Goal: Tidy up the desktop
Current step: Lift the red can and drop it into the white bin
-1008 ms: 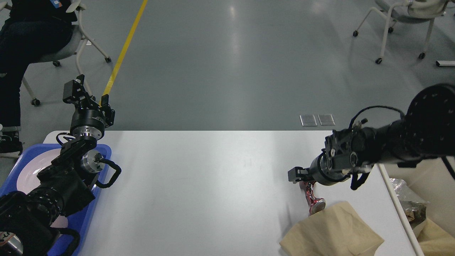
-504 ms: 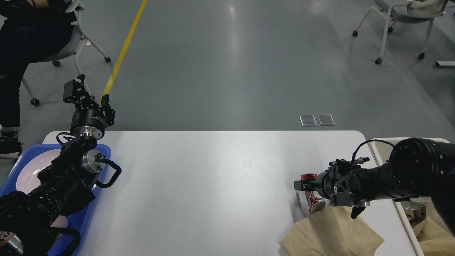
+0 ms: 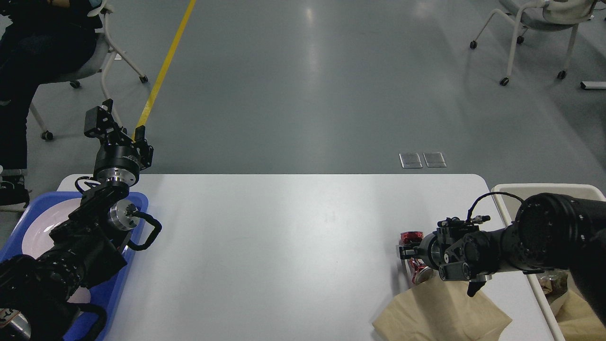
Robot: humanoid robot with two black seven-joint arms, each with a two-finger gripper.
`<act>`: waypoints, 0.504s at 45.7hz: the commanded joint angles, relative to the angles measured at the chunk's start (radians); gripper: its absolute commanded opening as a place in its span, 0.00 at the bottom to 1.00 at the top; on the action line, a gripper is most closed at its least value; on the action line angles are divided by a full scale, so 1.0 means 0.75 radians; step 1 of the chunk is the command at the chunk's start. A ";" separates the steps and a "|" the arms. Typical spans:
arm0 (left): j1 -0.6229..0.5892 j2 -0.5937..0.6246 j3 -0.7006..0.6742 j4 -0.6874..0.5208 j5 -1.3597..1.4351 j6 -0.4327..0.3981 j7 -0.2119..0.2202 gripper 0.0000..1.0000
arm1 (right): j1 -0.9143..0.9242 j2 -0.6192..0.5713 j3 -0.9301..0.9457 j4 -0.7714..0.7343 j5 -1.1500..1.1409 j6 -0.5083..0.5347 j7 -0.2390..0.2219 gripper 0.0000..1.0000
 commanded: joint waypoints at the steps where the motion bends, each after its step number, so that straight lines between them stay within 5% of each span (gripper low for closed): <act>1: -0.002 0.000 0.000 0.000 0.001 0.002 0.000 0.96 | -0.018 0.006 -0.008 -0.002 0.000 0.008 -0.001 0.32; 7: 0.000 0.000 0.000 0.000 -0.001 0.000 0.000 0.96 | -0.018 0.004 -0.010 -0.002 -0.002 0.008 -0.003 0.22; 10: -0.002 0.000 0.000 0.000 -0.001 0.002 0.000 0.96 | -0.012 0.004 -0.010 -0.002 -0.002 0.012 -0.009 0.00; 23: 0.000 0.000 0.000 0.000 -0.001 0.000 0.000 0.96 | 0.135 -0.037 0.012 0.070 0.000 0.010 -0.009 0.00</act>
